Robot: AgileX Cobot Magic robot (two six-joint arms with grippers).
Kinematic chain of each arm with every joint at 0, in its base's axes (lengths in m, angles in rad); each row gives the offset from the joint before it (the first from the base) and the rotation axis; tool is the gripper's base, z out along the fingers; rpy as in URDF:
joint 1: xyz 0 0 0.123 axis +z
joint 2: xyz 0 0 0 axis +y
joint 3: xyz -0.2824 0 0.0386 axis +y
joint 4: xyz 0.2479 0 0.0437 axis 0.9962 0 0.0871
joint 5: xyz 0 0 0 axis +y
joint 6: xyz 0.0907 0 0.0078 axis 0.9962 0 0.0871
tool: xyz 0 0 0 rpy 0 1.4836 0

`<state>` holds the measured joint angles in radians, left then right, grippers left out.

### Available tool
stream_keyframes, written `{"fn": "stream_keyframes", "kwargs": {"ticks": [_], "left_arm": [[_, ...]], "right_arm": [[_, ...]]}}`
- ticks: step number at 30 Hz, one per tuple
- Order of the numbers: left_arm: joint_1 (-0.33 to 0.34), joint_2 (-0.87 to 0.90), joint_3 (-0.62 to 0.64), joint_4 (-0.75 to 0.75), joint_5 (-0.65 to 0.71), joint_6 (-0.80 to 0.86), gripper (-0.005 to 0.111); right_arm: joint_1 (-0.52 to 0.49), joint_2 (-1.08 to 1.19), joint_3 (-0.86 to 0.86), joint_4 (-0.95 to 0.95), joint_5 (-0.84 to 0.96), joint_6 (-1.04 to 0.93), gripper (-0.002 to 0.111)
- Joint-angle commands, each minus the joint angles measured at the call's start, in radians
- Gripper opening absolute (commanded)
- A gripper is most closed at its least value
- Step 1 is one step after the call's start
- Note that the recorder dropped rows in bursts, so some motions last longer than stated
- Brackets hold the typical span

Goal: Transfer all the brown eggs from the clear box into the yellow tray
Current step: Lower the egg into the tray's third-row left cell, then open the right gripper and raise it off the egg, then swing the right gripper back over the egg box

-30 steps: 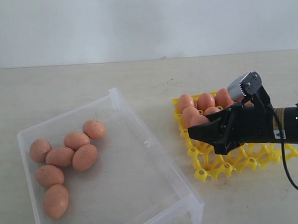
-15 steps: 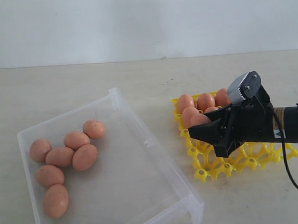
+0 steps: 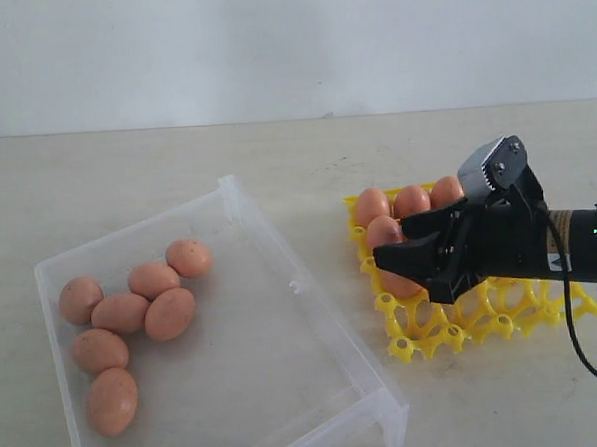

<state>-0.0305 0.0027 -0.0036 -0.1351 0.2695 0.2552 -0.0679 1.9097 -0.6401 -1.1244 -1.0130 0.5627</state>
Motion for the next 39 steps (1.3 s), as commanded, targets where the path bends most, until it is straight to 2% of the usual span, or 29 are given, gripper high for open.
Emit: {"fn": "stream_keyframes", "kwargs": {"ticks": [1, 3, 5, 7, 9, 10, 11, 16, 19, 22, 27, 32, 34, 36, 39], "left_arm": [[-0.003, -0.003, 0.004, -0.007, -0.008, -0.001, 0.004], [-0.003, -0.003, 0.004, -0.007, -0.008, -0.001, 0.004], [-0.003, -0.003, 0.004, -0.007, -0.008, -0.001, 0.004], [-0.003, -0.003, 0.004, -0.007, -0.008, -0.001, 0.004], [-0.003, -0.003, 0.004, -0.007, -0.008, -0.001, 0.004], [-0.003, -0.003, 0.004, -0.007, -0.008, -0.001, 0.004], [-0.003, -0.003, 0.004, -0.007, -0.008, -0.001, 0.004], [-0.003, -0.003, 0.004, -0.007, -0.008, -0.001, 0.004], [-0.003, -0.003, 0.004, -0.007, -0.008, -0.001, 0.004], [-0.003, -0.003, 0.004, -0.007, -0.008, -0.001, 0.004], [-0.003, -0.003, 0.004, -0.007, -0.008, -0.001, 0.004], [-0.003, -0.003, 0.004, -0.007, -0.008, -0.001, 0.004], [-0.003, -0.003, 0.004, -0.007, -0.008, -0.001, 0.004], [-0.003, -0.003, 0.004, -0.007, -0.008, -0.001, 0.004], [-0.003, -0.003, 0.004, -0.007, -0.008, -0.001, 0.004]], "right_arm": [[-0.002, -0.005, -0.002, 0.056, -0.208, 0.004, 0.058], [-0.004, -0.061, 0.000, 0.117, -0.208, 0.041, 0.058], [-0.004, -0.103, 0.000, 0.166, -0.208, 0.063, 0.052], [-0.004, -0.156, 0.000, 0.232, -0.208, 0.078, 0.038], [-0.004, -0.215, 0.000, 0.268, -0.208, 0.084, 0.018], [-0.004, -0.264, -0.002, 0.271, -0.160, 0.080, 0.005], [-0.004, -0.301, -0.002, 0.261, -0.086, 0.078, 0.000], [-0.001, -0.533, -0.002, 0.176, 0.229, 0.066, 0.000], [-0.001, -0.645, -0.031, 0.177, 0.291, 0.116, 0.000], [-0.001, -0.717, -0.110, 0.175, 0.331, 0.268, 0.000], [-0.001, -0.760, -0.317, 0.168, 0.283, 0.492, 0.000], [0.033, -0.734, -0.513, 0.065, 0.150, 0.515, 0.000], [0.087, -0.715, -0.576, -0.037, 0.194, 0.549, 0.000], [0.173, -0.681, -0.640, -0.231, 0.292, 0.672, 0.000], [0.308, -0.599, -0.724, -0.620, 0.378, 1.072, 0.000]]}}
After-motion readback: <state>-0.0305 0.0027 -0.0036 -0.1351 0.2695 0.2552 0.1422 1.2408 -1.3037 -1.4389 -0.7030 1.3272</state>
